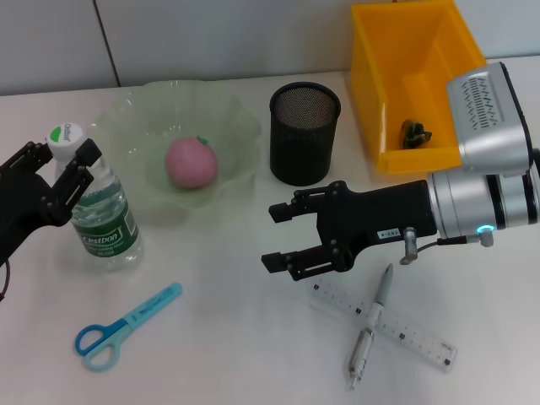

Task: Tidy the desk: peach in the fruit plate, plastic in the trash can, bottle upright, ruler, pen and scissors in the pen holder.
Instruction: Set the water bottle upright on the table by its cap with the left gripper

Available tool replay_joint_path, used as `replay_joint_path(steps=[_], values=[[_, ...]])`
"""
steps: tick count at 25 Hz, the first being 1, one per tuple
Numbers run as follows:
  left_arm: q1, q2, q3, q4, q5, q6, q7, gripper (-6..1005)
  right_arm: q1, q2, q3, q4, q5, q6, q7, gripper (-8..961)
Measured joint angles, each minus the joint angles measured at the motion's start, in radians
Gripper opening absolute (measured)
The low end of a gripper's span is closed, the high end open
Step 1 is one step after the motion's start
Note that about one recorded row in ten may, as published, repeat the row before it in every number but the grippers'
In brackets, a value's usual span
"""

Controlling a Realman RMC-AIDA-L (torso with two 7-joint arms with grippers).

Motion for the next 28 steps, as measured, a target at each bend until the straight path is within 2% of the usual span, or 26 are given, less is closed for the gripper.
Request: replay_joint_path(steps=[28], values=[[0.002, -0.002, 0.004, -0.018, -0.002, -0.001, 0.048, 444, 0.007, 0.001, 0.0, 0.0, 0.0, -0.005, 0.009, 757]])
